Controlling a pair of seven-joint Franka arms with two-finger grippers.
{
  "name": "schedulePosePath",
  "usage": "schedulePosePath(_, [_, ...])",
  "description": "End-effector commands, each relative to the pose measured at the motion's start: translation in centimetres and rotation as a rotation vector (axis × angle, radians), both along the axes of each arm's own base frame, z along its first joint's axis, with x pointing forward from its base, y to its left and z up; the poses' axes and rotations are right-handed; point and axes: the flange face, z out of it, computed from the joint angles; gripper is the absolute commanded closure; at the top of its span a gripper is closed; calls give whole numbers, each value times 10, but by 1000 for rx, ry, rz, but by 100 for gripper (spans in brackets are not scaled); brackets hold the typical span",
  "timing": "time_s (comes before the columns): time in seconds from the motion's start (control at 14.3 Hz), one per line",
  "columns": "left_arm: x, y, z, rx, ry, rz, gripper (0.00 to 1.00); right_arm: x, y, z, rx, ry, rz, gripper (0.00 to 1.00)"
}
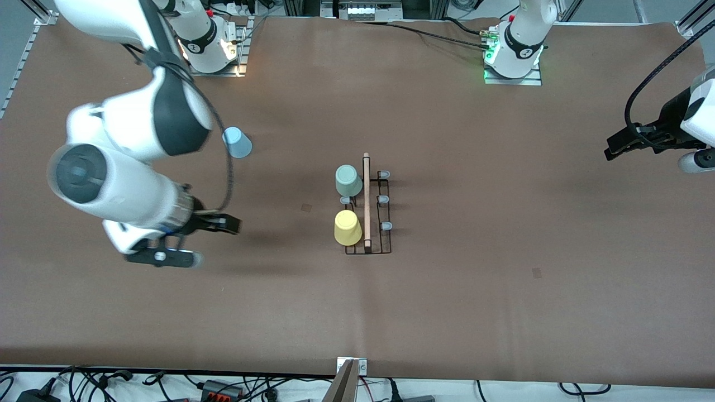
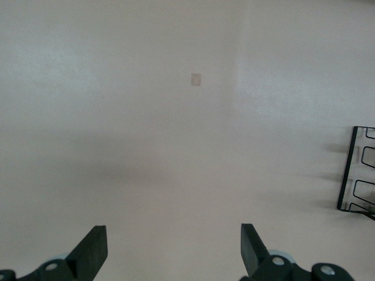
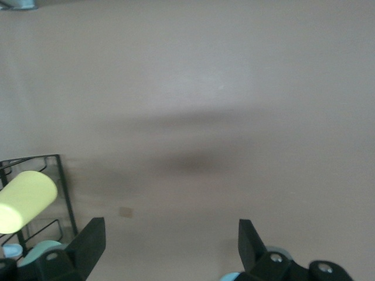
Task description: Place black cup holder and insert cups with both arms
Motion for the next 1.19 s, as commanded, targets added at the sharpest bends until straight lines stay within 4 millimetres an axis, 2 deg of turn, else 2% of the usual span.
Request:
schedulePosePath(0.0, [-3,1,9,-14,-8,-13,0,-4,-49,22,-30,24,-4,0])
schedulePosePath(0.14, [-3,1,8,-12,-10,-14,0,-8,-81,40,-24,5,-16,0])
schedulePosePath(0.21, [-3,1,9,-12,-12,-14,0,-13,-105,40,-18,10,-40,0])
schedulePosePath(0.28, [-3,1,9,-12,-12,-14,0,-19,-127,49,-7,-14,-55,0])
schedulePosePath(0.56, [-2,1,8,-14,-10,-14,0,-39,-207,57,15,-72,56,0])
schedulePosePath(0.63, [-2,1,8,-13,-10,-14,0,-42,-215,59,17,-70,71,0])
schedulePosePath(0.84, [0,-2,17,-14,-30,-19,0,-51,-218,66,10,-71,76,0])
schedulePosePath(1.12, [0,-4,17,-14,-32,-24,0,-67,-220,59,-21,-47,81,0])
